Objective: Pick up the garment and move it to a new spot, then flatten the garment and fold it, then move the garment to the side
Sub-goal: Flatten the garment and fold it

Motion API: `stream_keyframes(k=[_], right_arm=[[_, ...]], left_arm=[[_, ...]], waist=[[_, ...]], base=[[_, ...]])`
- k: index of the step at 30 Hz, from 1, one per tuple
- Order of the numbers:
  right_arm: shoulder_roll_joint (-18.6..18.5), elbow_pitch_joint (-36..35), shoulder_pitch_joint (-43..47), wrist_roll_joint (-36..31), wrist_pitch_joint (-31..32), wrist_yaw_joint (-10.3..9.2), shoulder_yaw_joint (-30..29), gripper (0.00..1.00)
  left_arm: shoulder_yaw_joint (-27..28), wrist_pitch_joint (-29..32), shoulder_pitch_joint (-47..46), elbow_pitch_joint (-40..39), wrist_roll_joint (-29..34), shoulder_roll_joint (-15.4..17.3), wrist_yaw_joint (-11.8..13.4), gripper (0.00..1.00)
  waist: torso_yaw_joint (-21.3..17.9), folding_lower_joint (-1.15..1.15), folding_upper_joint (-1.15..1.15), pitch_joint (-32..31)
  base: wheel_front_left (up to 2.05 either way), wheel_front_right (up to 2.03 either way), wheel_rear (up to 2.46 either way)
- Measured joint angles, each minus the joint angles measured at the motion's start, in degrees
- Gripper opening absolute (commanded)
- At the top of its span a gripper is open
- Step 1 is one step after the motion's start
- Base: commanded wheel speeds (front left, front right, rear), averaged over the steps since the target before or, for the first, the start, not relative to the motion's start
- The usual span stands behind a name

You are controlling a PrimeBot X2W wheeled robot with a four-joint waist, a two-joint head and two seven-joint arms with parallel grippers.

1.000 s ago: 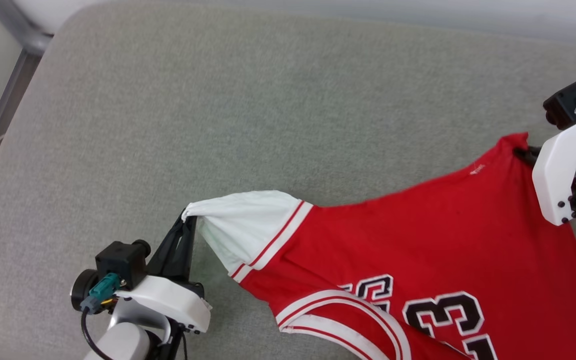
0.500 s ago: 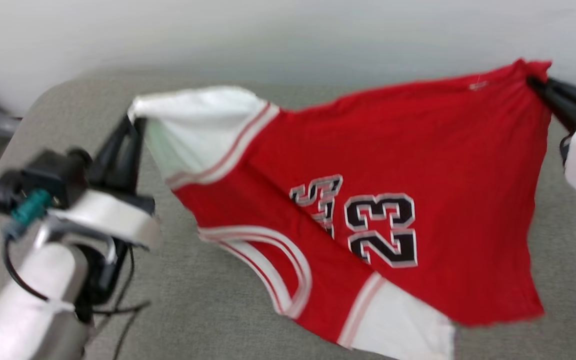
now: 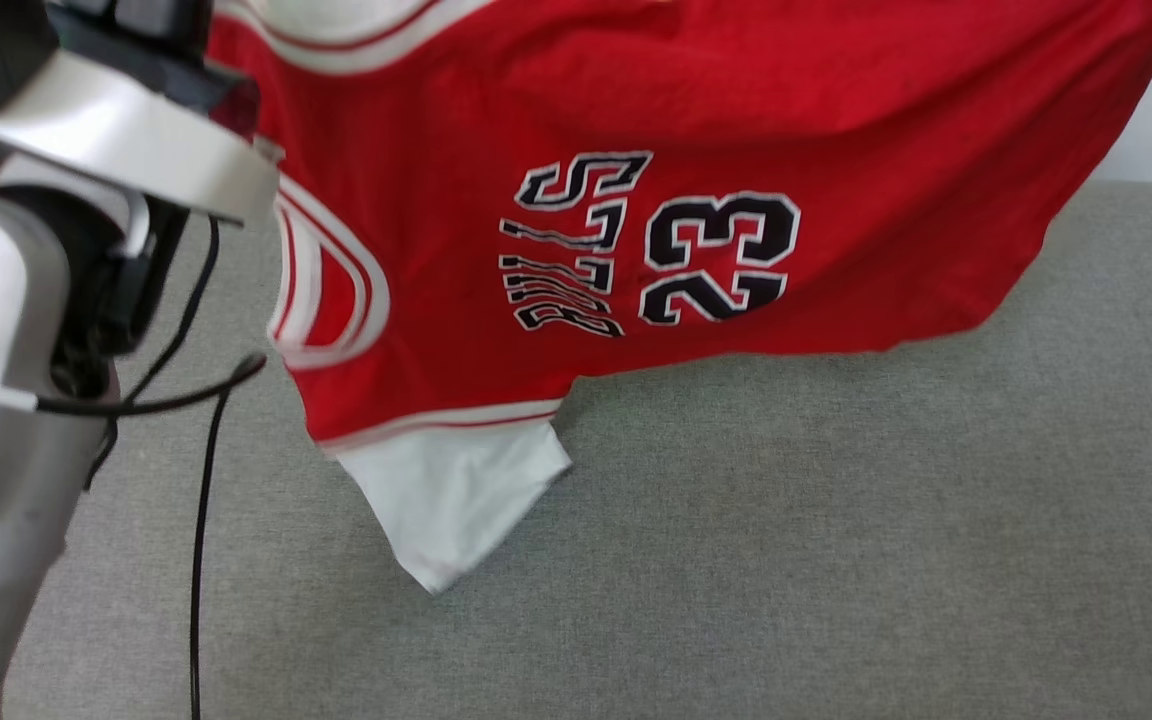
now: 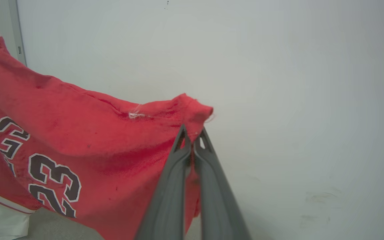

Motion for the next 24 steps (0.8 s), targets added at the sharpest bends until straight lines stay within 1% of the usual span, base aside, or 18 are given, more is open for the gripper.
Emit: stream_keyframes(k=[7, 13, 16, 18, 21, 24], right_arm=[[0.7, -2.3, -3.7, -1.3, 2.4, 0.00, -2.8, 0.00], [0.7, -2.5, -9.2, -2.7, 4.5, 0.00, -3.7, 0.00], [1.2, -1.1, -13.4, -3.4, 5.1, 0.00, -3.9, 0.00], [1.7, 0.8, -16.7, -4.2, 5.1, 0.00, -3.4, 0.00], [2.5, 4.2, -22.6, -5.9, 4.9, 0.00, -2.0, 0.00], [3.2, 8.1, -29.1, -7.5, 3.7, 0.00, -0.7, 0.00]], left_arm=[[-0.6, 1.2, -9.6, 3.8, 0.2, -1.4, -2.3, 0.00], [-0.8, 1.2, -17.5, 7.9, 0.2, -2.6, -4.3, 0.00], [-0.9, 0.9, -22.0, 10.8, 0.7, -3.1, -5.1, 0.00], [-1.2, 0.8, -25.6, 13.0, 1.2, -3.4, -6.0, 0.00], [-1.6, 0.5, -32.4, 18.3, 2.0, -4.2, -7.3, 0.00], [-1.9, -0.4, -38.9, 23.4, 2.6, -5.2, -8.1, 0.00]], waist=[[-0.3, 0.00, 0.00, 1.8], [-0.2, 0.00, 0.00, 5.7], [-0.2, 0.00, 0.00, 8.4], [-0.3, 0.01, 0.00, 10.4], [-0.5, 0.01, 0.00, 13.4], [-0.8, 0.01, 0.00, 16.3]], base=[[0.00, 0.00, 0.00], [0.00, 0.00, 0.00], [0.00, 0.00, 0.00], [0.00, 0.00, 0.00], [0.00, 0.00, 0.00], [0.00, 0.00, 0.00]])
